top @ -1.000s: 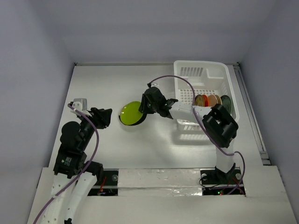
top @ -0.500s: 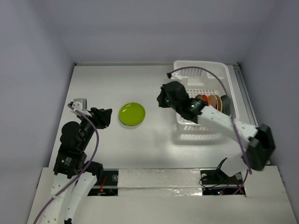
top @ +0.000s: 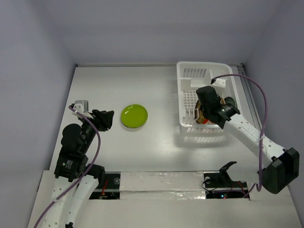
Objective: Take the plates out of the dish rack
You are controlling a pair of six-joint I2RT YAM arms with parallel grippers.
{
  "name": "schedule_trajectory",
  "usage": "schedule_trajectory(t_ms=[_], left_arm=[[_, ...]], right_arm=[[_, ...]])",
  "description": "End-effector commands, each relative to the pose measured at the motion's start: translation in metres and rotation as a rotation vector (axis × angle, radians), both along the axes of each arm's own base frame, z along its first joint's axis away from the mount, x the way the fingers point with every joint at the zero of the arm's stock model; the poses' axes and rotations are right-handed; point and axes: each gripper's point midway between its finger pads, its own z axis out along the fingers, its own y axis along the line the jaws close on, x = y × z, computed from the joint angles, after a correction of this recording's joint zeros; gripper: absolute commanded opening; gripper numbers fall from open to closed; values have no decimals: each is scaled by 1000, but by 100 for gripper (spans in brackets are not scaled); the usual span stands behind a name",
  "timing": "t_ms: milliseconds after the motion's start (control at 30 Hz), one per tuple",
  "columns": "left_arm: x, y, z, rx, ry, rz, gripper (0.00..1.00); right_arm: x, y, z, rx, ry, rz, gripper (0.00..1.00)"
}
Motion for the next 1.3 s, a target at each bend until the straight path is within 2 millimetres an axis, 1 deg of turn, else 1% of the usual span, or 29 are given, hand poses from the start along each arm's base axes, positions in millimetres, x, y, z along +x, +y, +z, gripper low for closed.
schedule_trajectory(t_ms=[0, 33, 100, 133, 167, 233, 267, 367, 400, 433, 500, 533, 600, 667, 700, 733, 767, 867, 900, 933, 1000, 1067, 1200, 1233, 1267], left_arm=[[2, -2, 18, -10, -66, -12, 38], [2, -2, 18, -9, -65, -12, 38], [2, -2, 19, -10, -68, -9, 38], [2, -1, 19, -10, -68, -6, 38], [2, -1, 18, -9, -66, -6, 38], [2, -1, 18, -9, -65, -6, 38], [3, -1, 18, -9, -63, -6, 38], [2, -1, 18, -9, -65, -8, 38], [2, -2, 18, -9, -65, -9, 38], [2, -1, 18, -9, -65, -8, 38], [2, -2, 18, -8, -65, -11, 38], [2, -2, 18, -9, -65, -12, 38], [2, -2, 18, -8, -67, -14, 38], [2, -3, 18, -9, -68, -18, 38], [2, -3, 18, -8, -67, -18, 38], [2, -3, 19, -9, -70, -18, 38], [2, -3, 19, -9, -70, -18, 38], [2, -3, 19, -9, -71, -17, 38], [2, -3, 19, -9, -70, -18, 38], [2, -3, 19, -9, -70, -18, 38], [2, -3, 19, -9, -70, -18, 38], [2, -3, 19, -9, -70, -18, 38], [2, -3, 18, -9, -68, -17, 38], [2, -3, 18, -9, -68, -18, 38], [2, -3, 18, -9, -68, -18, 38]], right_arm=[[0, -9, -1, -49, 26, -8, 31], [2, -10, -7, -49, 43, -5, 31], [5, -8, -10, -60, 59, 4, 31], [6, -9, -12, -73, 66, -5, 30], [8, -12, -18, -86, 84, -17, 30], [11, -8, -23, -90, 103, -2, 29], [13, -7, -29, -98, 122, 3, 29], [18, -7, -33, -111, 140, 7, 28], [19, -7, -38, -130, 160, 4, 24], [23, -8, -33, -141, 153, -5, 21], [23, -14, -32, -195, 180, -14, 14], [22, -14, -28, -217, 182, -14, 12], [20, -14, -16, -264, 178, -4, 7], [19, -14, -5, -309, 175, 3, 5], [19, -15, -2, -318, 174, -2, 2], [19, -17, 1, -331, 174, -10, 1], [18, -14, 3, -343, 174, 5, 0], [19, -14, 9, -363, 166, 4, 0], [19, -12, 14, -368, 154, 8, 0], [19, -15, 19, -383, 143, -4, 0], [18, -14, 25, -400, 131, -8, 0], [19, -16, 36, -399, 108, -25, 0], [17, -14, 58, -376, 48, -37, 0], [15, -16, 67, -360, 27, -51, 0], [13, -13, 78, -327, -5, -54, 0]])
